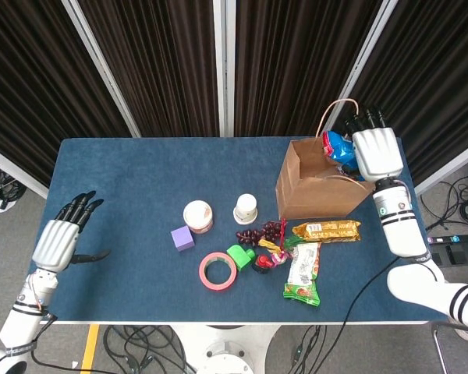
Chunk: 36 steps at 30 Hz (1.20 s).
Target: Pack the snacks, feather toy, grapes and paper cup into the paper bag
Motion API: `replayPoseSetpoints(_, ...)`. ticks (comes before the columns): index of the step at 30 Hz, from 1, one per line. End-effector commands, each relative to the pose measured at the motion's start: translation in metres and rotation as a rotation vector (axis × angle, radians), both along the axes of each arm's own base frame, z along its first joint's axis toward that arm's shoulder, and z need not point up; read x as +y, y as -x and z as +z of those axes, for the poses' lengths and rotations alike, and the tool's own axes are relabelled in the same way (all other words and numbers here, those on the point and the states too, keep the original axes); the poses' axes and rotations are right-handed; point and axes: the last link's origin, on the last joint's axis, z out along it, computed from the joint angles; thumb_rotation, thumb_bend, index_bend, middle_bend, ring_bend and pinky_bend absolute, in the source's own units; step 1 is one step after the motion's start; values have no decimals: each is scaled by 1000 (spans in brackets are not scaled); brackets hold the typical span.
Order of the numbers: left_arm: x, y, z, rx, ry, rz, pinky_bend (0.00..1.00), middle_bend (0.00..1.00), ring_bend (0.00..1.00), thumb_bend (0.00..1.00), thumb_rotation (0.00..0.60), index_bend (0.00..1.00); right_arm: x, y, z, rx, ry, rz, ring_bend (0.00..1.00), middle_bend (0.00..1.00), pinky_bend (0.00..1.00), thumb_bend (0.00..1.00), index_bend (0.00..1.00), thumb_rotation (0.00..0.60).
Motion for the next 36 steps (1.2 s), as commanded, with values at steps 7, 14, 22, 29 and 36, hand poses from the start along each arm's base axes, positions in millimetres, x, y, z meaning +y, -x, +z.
replayPoseSetpoints(7, 4, -5, 0, -2, -6, -6, 183, 135, 52, 147, 488, 161, 10, -26, 25, -79, 72, 103, 0, 138, 6, 0, 157, 600)
replayPoseSetpoints(14, 2, -7, 0, 1, -6, -16, 182, 136, 52, 147, 488, 161, 29, -57, 52, -173, 121, 212, 0, 163, 5, 0, 154, 600)
replayPoseSetpoints(22, 4, -13, 1, 9, -9, -25, 183, 136, 52, 147, 497, 161, 76, -97, 55, -240, 96, 417, 0, 190, 29, 0, 160, 600)
replayPoseSetpoints(29, 3, -15, 1, 11, -9, -25, 183, 136, 51, 147, 508, 161, 114, -92, 23, -156, -44, 431, 2, 204, 41, 0, 180, 600)
replayPoseSetpoints(36, 2, -13, 2, 7, -15, -20, 183, 135, 52, 147, 526, 161, 141, -49, -15, -1, -183, 323, 3, 204, 57, 0, 194, 600)
